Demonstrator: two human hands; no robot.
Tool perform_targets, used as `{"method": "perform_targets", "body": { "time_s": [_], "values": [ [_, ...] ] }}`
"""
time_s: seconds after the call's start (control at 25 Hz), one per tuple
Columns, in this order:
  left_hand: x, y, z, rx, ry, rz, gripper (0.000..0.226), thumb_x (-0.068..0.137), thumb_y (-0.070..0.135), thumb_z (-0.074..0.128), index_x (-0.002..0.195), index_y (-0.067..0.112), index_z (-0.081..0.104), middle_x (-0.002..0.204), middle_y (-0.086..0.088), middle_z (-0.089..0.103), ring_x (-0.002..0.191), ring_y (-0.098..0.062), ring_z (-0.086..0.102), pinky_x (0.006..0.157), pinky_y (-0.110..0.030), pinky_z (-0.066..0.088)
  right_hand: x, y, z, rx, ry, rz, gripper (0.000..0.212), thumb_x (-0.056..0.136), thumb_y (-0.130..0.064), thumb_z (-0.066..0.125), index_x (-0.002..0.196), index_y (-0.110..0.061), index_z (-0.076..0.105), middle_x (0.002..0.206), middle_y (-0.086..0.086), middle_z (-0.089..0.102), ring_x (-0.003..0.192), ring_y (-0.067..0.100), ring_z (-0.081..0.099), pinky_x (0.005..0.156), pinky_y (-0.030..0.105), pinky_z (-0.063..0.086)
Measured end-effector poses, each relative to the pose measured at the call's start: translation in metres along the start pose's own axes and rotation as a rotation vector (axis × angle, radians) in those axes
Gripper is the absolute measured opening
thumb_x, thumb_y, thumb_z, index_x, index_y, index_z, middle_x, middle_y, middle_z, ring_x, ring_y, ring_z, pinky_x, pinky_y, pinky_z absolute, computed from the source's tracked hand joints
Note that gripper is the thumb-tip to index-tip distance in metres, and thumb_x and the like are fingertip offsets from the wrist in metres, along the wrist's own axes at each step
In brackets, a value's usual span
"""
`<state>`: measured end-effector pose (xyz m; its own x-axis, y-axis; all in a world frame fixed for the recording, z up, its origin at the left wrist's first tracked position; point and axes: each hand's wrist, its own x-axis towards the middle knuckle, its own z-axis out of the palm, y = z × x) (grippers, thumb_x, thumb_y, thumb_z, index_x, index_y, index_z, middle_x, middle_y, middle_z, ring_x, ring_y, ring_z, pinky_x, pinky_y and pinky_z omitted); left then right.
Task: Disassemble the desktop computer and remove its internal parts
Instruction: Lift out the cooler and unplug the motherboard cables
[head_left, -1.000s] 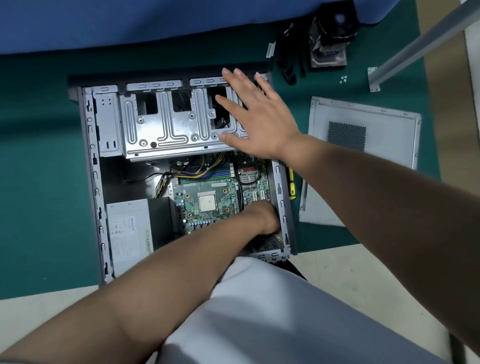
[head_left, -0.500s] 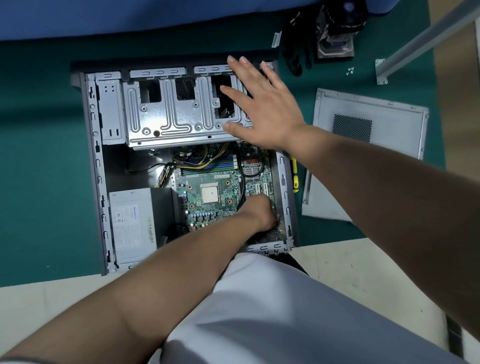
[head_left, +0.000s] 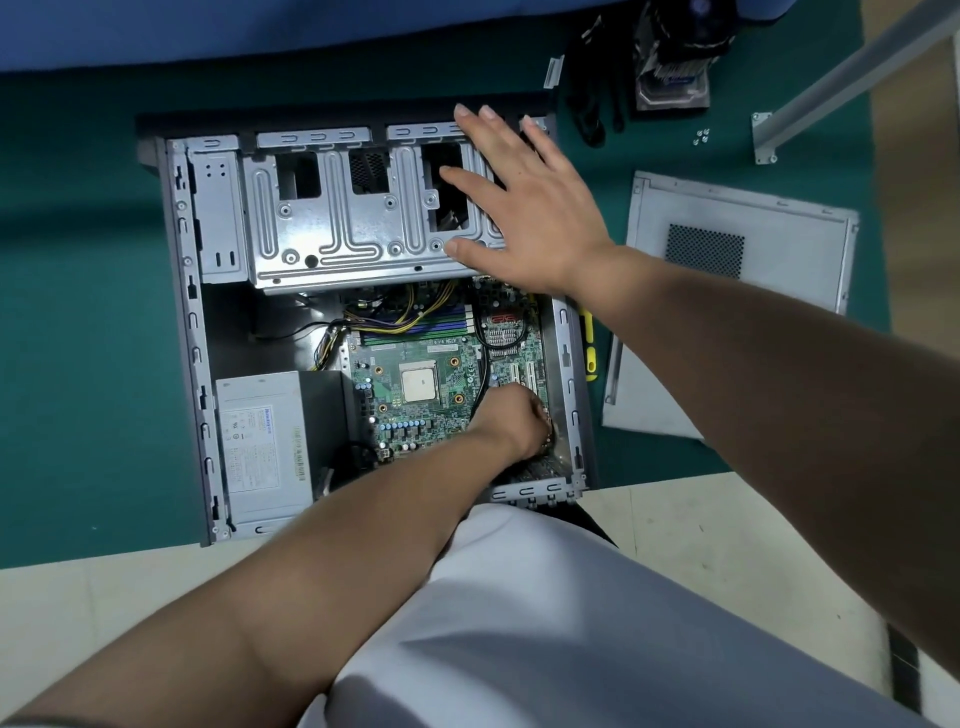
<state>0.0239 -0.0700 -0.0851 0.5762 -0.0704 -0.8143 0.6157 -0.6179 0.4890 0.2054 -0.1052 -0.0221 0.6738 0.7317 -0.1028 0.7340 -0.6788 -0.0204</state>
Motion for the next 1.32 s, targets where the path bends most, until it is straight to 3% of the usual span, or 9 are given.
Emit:
{"method": "perform_targets", "body": {
  "time_s": [0.16,0.4,0.56,0.72,0.88,1.0,1.12,1.32],
  "values": [
    [-0.001,-0.001,0.001,-0.012,0.007,0.018,0.019,0.092,0.001,0.060,0.091,0.007,0.078,0.098,-0.010,0.075,0.094,-0.023,0.070,0.090,-0.032,0.058,0.000,0.000,-0.001,0.014,0.002,0.000,0.077,0.094,-0.075,0.028,0.157,-0.030,0.038,0.172,0.004,0.002,0.158,0.020,0.002,0.127,0.048,0.006],
    [-0.001,-0.005,0.000,-0.058,-0.010,0.020,0.023,0.092,0.001,0.060,0.091,0.012,0.080,0.102,-0.005,0.077,0.099,-0.018,0.069,0.089,-0.018,0.048,0.000,0.000,0.000,0.016,0.004,-0.002,0.077,0.095,-0.076,0.028,0.156,-0.031,0.039,0.172,0.004,0.002,0.158,0.020,0.002,0.127,0.048,0.006],
    [-0.001,-0.006,0.000,-0.084,0.024,0.025,0.022,0.092,0.002,0.060,0.091,0.011,0.080,0.104,-0.004,0.076,0.099,-0.017,0.068,0.090,-0.017,0.048,0.000,0.000,0.001,0.024,0.013,0.001,0.077,0.094,-0.076,0.029,0.155,-0.031,0.040,0.172,0.004,0.003,0.158,0.020,0.003,0.127,0.048,0.006],
    [-0.007,-0.007,0.001,-0.023,-0.057,0.087,0.019,0.090,0.002,0.063,0.091,0.012,0.080,0.104,-0.004,0.077,0.100,-0.017,0.068,0.097,-0.020,0.048,-0.001,0.000,0.001,0.024,0.009,0.000,0.076,0.094,-0.076,0.028,0.155,-0.031,0.040,0.172,0.004,0.003,0.158,0.020,0.003,0.127,0.048,0.006],
    [-0.006,-0.006,-0.006,-0.021,0.040,0.101,0.016,0.096,0.010,0.063,0.089,0.012,0.077,0.093,-0.002,0.075,0.087,-0.014,0.067,0.091,-0.028,0.054,-0.001,0.000,0.002,0.027,0.009,0.005,0.077,0.094,-0.077,0.027,0.155,-0.032,0.040,0.172,0.003,0.002,0.158,0.020,0.003,0.127,0.048,0.006],
    [-0.010,-0.007,-0.013,0.014,-0.031,0.163,0.013,0.097,0.023,0.069,0.092,0.015,0.077,0.087,0.006,0.071,0.076,-0.005,0.062,0.088,-0.025,0.052,0.000,0.001,0.002,0.033,0.016,0.001,0.076,0.094,-0.077,0.029,0.155,-0.032,0.041,0.172,0.003,0.003,0.158,0.019,0.003,0.127,0.048,0.005],
    [-0.015,-0.011,-0.020,0.109,-0.088,0.212,0.028,0.102,0.039,0.060,0.101,0.017,0.077,0.097,-0.004,0.076,0.085,-0.019,0.066,0.074,-0.028,0.049,-0.001,0.001,0.003,0.034,0.019,0.001,0.075,0.094,-0.077,0.030,0.154,-0.033,0.041,0.172,0.002,0.002,0.158,0.018,0.002,0.127,0.047,0.005],
    [-0.023,-0.023,-0.045,0.175,-0.014,0.304,0.026,0.105,0.026,0.054,0.119,0.016,0.074,0.116,-0.005,0.074,0.101,-0.021,0.065,0.088,-0.030,0.052,-0.001,-0.001,0.002,0.030,0.014,0.002,0.083,0.094,-0.077,0.030,0.161,-0.028,0.026,0.172,0.002,0.002,0.158,0.019,0.002,0.127,0.046,0.005]
  ]
}}
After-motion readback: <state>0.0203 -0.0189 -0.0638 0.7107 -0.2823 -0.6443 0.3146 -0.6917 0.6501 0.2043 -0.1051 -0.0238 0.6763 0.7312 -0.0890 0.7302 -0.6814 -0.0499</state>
